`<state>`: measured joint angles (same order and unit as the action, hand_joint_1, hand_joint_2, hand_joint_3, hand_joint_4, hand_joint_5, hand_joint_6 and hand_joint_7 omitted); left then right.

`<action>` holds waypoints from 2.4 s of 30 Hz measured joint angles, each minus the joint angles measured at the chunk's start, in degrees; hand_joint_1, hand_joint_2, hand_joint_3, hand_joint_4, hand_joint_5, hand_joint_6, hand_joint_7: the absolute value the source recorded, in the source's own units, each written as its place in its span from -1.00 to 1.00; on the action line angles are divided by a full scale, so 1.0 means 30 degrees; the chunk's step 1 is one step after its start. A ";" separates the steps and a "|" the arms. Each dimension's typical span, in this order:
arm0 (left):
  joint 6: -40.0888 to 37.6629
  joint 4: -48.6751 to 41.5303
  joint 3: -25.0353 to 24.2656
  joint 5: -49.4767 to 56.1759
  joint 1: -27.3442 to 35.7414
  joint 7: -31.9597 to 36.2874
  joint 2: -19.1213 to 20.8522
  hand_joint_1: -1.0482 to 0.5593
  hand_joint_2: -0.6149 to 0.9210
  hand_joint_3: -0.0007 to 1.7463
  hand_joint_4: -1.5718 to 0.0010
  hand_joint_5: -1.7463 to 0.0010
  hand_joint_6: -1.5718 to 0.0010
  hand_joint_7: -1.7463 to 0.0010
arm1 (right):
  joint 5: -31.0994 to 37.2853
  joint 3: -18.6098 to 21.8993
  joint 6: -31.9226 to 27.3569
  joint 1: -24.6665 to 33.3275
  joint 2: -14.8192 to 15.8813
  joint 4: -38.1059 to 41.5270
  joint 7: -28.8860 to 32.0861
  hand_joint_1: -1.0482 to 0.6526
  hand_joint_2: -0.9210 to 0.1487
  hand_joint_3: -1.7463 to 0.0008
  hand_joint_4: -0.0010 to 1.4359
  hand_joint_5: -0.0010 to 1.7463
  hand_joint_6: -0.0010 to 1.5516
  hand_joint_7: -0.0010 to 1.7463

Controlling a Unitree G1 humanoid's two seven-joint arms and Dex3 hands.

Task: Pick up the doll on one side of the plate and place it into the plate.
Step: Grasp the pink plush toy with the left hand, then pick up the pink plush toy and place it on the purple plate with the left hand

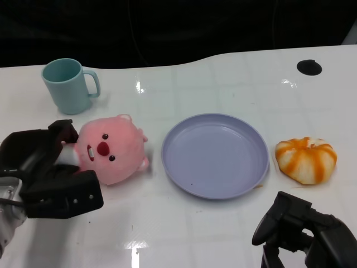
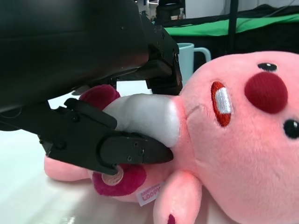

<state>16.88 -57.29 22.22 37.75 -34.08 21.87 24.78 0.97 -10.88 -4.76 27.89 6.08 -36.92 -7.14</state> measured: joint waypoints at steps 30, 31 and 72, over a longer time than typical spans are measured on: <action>-0.5227 1.4358 -0.1539 -0.0492 0.2057 -0.6551 -0.1555 0.07 0.32 0.29 -0.17 -1.00 0.12 -1.00 | -0.0004 -0.0161 -0.0067 -0.0054 -0.0023 0.0011 -0.0018 0.32 -0.01 -0.58 -0.06 1.00 -0.21 0.75; -0.5342 1.4356 -0.1417 -0.0463 0.1833 -0.6729 -0.1810 0.07 0.32 0.30 -0.18 -1.00 0.12 -1.00 | -0.0001 -0.0200 -0.0075 -0.0056 -0.0028 0.0012 -0.0018 0.31 -0.01 -0.58 -0.06 1.00 -0.21 0.75; -0.6354 0.9159 0.2173 -0.0165 -0.2614 -1.1567 -0.5080 -0.76 1.00 -0.44 0.98 0.88 0.91 0.99 | 0.0047 -0.0772 0.0053 0.0150 -0.0104 0.0053 0.0140 0.31 0.02 -0.61 -0.05 1.00 -0.19 0.73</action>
<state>-2.19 -29.82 28.74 37.25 -41.93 -12.84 9.54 1.11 -13.19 -4.60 28.34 5.77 -36.76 -6.72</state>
